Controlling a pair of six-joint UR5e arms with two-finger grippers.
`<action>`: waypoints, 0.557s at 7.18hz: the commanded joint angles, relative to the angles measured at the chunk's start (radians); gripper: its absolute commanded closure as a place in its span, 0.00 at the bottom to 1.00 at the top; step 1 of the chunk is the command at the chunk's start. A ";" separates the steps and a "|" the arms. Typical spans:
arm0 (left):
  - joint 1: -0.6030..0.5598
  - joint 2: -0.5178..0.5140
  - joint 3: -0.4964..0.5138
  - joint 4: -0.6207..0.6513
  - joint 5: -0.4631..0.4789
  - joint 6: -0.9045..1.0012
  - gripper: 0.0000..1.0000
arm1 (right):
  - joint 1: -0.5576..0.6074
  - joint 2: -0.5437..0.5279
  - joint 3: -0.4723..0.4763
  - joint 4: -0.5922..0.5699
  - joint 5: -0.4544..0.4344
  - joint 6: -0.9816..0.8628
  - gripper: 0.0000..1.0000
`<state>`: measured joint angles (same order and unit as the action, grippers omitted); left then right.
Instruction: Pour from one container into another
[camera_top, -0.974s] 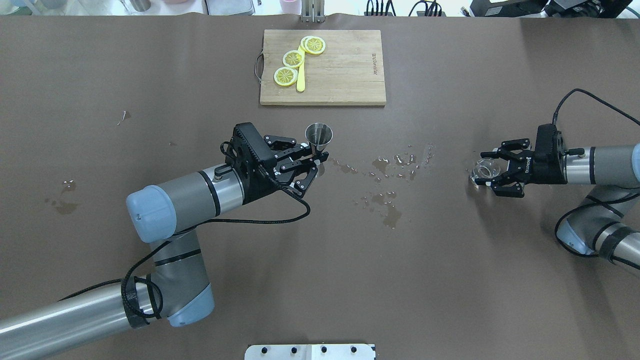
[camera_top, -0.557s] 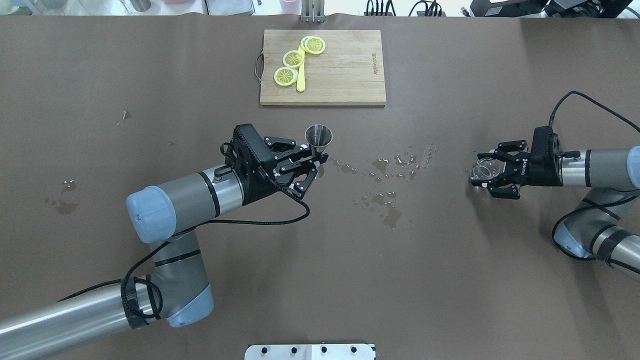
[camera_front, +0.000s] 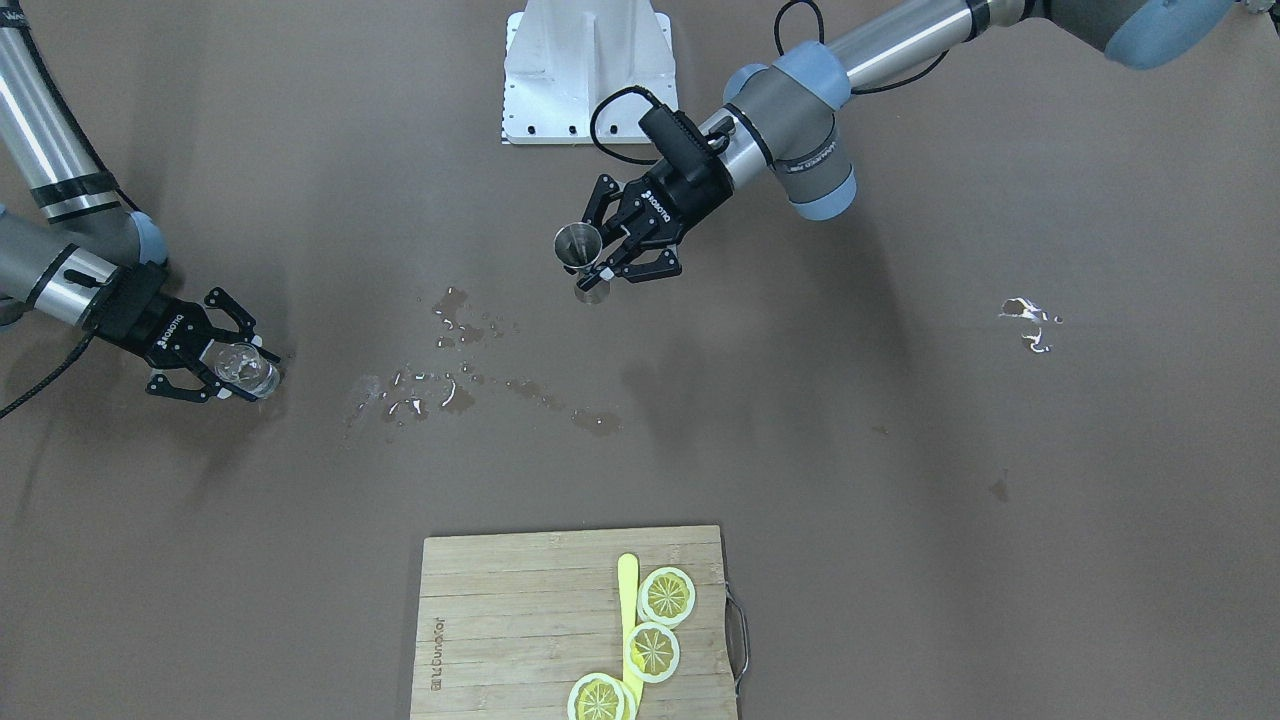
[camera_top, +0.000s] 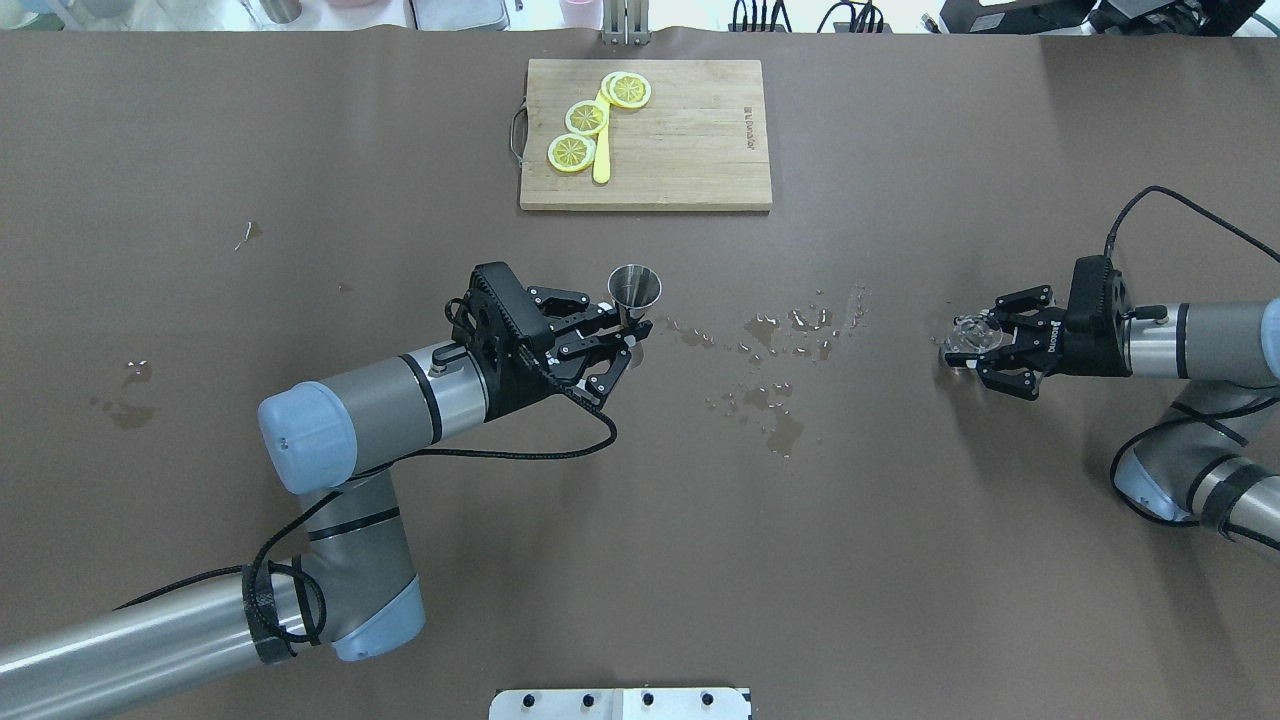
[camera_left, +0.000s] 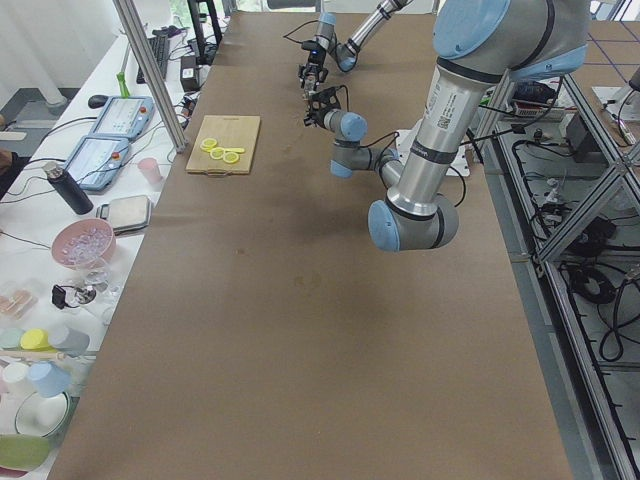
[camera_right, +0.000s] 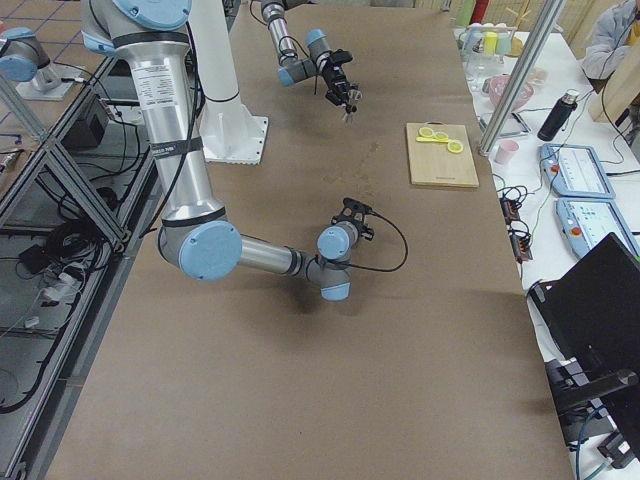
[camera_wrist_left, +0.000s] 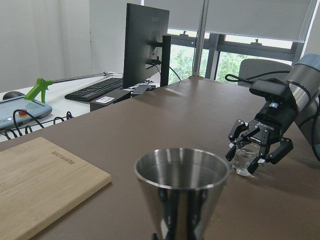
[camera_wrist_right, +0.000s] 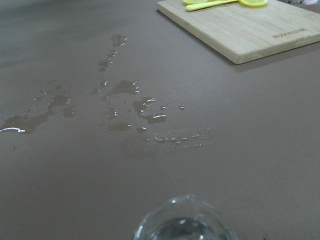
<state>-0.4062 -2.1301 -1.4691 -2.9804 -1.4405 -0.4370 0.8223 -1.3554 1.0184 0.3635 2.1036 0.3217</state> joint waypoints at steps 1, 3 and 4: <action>0.001 -0.001 0.015 -0.002 0.000 0.000 1.00 | 0.000 -0.013 0.015 0.000 -0.005 0.000 0.70; 0.004 -0.001 0.024 -0.012 0.005 0.000 1.00 | 0.003 -0.025 0.044 -0.003 -0.004 0.002 0.88; 0.004 0.001 0.026 -0.021 0.040 0.000 1.00 | 0.006 -0.036 0.067 -0.006 -0.001 0.002 1.00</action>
<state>-0.4029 -2.1293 -1.4465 -2.9921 -1.4290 -0.4376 0.8250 -1.3792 1.0604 0.3608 2.1002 0.3228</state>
